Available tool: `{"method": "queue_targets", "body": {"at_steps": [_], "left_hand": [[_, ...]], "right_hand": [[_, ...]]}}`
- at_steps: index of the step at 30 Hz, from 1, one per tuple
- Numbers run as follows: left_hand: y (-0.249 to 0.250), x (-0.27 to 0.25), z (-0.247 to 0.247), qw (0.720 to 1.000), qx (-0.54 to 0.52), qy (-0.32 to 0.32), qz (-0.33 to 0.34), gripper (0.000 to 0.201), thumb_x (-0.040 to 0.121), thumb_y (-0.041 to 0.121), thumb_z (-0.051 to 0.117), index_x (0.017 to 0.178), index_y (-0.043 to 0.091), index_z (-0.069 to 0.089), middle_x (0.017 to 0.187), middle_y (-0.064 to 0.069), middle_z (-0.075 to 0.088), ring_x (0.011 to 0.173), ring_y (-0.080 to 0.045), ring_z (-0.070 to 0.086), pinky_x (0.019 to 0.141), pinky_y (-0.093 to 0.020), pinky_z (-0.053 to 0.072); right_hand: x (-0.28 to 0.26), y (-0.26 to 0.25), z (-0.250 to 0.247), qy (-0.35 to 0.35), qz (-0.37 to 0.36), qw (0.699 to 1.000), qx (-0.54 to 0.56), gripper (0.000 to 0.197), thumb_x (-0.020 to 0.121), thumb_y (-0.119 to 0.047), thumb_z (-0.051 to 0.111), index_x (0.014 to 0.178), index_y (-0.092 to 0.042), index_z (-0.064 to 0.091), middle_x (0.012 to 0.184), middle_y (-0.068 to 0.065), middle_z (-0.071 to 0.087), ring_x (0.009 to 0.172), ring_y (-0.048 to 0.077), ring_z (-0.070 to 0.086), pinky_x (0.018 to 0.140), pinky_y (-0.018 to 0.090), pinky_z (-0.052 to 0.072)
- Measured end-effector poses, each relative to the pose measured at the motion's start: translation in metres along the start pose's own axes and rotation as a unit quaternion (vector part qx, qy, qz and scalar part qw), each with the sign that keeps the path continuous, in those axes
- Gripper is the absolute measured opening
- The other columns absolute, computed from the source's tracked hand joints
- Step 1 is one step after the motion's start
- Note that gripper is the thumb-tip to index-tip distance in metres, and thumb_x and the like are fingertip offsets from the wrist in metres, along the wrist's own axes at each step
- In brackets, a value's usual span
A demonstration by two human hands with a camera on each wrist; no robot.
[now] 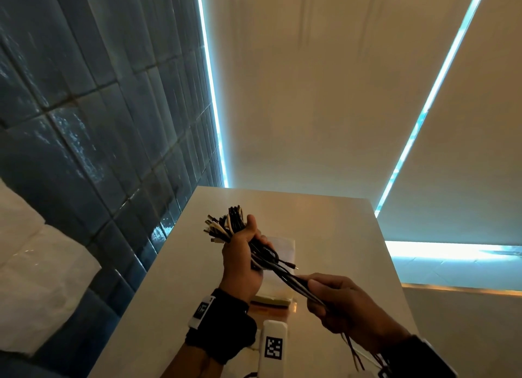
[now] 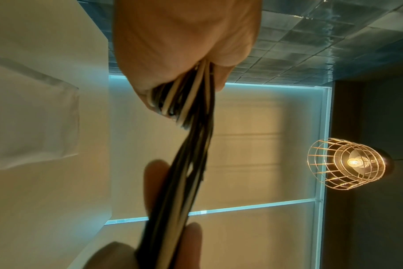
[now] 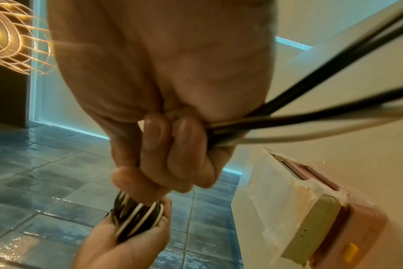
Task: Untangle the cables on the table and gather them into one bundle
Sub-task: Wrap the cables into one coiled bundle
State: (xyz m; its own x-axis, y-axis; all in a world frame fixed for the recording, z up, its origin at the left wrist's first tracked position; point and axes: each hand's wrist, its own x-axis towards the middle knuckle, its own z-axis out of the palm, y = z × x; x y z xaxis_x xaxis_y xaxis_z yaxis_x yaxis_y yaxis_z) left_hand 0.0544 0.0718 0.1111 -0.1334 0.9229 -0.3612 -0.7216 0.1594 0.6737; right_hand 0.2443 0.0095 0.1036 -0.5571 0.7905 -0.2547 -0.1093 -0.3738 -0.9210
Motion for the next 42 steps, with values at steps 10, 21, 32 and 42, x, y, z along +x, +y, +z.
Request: {"method": "queue_targets", "body": {"at_steps": [10, 21, 32, 42], "left_hand": [[0.003, -0.019, 0.001, 0.981, -0.004, -0.171, -0.089, 0.032, 0.088, 0.019, 0.058, 0.059, 0.016, 0.046, 0.048, 0.003, 0.033, 0.038, -0.009, 0.036, 0.044, -0.024, 0.040], [0.006, -0.042, 0.002, 0.906, 0.248, -0.296, -0.175, 0.052, 0.077, 0.021, 0.069, 0.117, -0.010, 0.053, 0.106, -0.021, 0.061, 0.089, -0.029, 0.067, 0.073, -0.043, 0.057], [0.002, -0.048, 0.002, 0.891, 0.252, -0.359, -0.120, 0.026, 0.075, 0.007, 0.070, 0.099, 0.008, 0.061, 0.085, -0.011, 0.054, 0.069, -0.022, 0.056, 0.062, -0.035, 0.052], [-0.002, -0.053, 0.004, 0.894, 0.220, -0.358, -0.156, 0.020, 0.077, 0.001, 0.059, 0.091, 0.014, 0.061, 0.069, 0.001, 0.054, 0.062, -0.013, 0.055, 0.059, -0.029, 0.050]], "right_hand": [[-0.002, -0.022, -0.015, 0.045, 0.021, 0.994, -0.100, 0.023, 0.089, -0.016, 0.059, 0.106, -0.007, 0.072, 0.061, 0.005, 0.044, 0.049, 0.013, 0.025, 0.045, 0.024, 0.016], [0.013, -0.075, -0.014, 0.028, -0.083, 0.940, -0.329, 0.006, 0.091, -0.005, 0.062, 0.089, -0.002, 0.067, 0.060, -0.001, 0.058, 0.051, 0.006, 0.045, 0.047, 0.015, 0.034], [0.026, -0.085, -0.009, 0.038, -0.104, 0.932, -0.347, 0.014, 0.088, -0.006, 0.066, 0.095, -0.010, 0.055, 0.064, 0.000, 0.062, 0.057, 0.008, 0.053, 0.052, 0.013, 0.041], [0.025, -0.089, -0.012, 0.035, -0.075, 0.940, -0.331, 0.037, 0.079, -0.011, 0.076, 0.102, -0.015, 0.048, 0.077, 0.008, 0.070, 0.058, 0.009, 0.056, 0.049, 0.015, 0.041]]}}
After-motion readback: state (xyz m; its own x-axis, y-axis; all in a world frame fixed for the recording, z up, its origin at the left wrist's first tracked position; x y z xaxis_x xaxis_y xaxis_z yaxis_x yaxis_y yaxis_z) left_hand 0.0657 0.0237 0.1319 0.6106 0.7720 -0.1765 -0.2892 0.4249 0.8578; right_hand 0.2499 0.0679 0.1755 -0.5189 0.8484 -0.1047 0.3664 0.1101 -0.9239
